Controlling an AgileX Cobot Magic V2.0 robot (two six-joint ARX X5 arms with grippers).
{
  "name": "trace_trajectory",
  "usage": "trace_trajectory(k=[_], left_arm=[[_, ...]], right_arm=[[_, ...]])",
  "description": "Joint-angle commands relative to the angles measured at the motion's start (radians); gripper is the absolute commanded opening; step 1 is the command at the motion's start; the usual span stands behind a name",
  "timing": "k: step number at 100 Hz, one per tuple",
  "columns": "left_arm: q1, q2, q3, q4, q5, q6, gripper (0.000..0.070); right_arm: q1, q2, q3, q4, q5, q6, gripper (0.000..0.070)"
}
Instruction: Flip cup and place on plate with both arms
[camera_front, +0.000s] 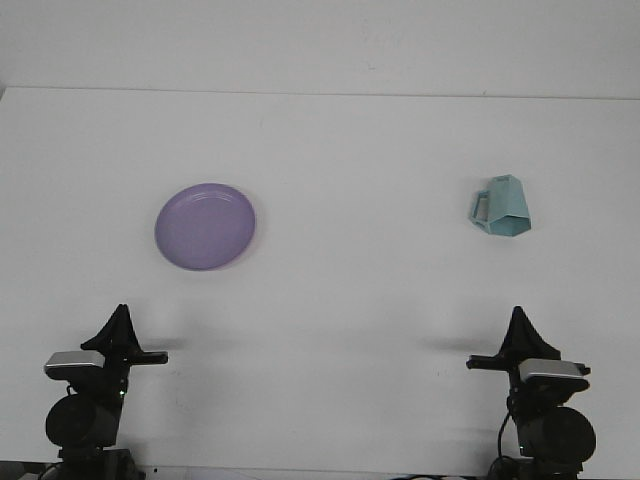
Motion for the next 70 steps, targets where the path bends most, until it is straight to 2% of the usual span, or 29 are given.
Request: trace_trajectory(k=[1,11,27,40,43,46,55,58,61,70], left_arm=[[0.0,0.0,-0.019,0.015,0.001,-0.004,0.0013],[0.0,0.0,-0.019,0.015,0.001,-0.004,0.0014],[0.0,0.0,-0.019,0.014,0.001,-0.004,0.0014],[0.0,0.0,-0.019,0.013,0.001,-0.004,0.0014],[0.0,0.0,-0.019,0.013,0.001,-0.004,0.0014],[0.0,0.0,-0.019,0.013,0.001,-0.005,0.0014],[0.0,0.0,-0.019,0.013,0.001,-0.005,0.0014],[0.0,0.0,-0.019,0.013,0.001,-0.005,0.0014],[0.0,0.0,-0.019,0.013,0.001,-0.007,0.0014],[0.0,0.0,-0.019,0.013,0.001,-0.026,0.0014]], right_arm=[[0.0,0.034,0.084,-0.014,0.039,0.031,0.0],[0.0,0.132,0.207,-0.06,0.051,-0.023,0.0],[-0.001,0.379,0.391,-0.096,0.104,-0.197,0.0],[-0.017,0.567,0.45,-0.065,0.141,-0.324,0.0009],[-0.023,0.609,0.45,-0.039,0.143,-0.343,0.0045],[-0.031,0.648,0.45,-0.022,0.143,-0.355,0.0119],[-0.055,0.762,0.45,0.035,0.142,-0.396,0.0444],[-0.064,0.798,0.45,0.057,0.141,-0.404,0.0523],[-0.074,0.835,0.45,0.082,0.141,-0.417,0.0556],[-0.105,0.944,0.45,0.171,0.136,-0.452,0.0557]])
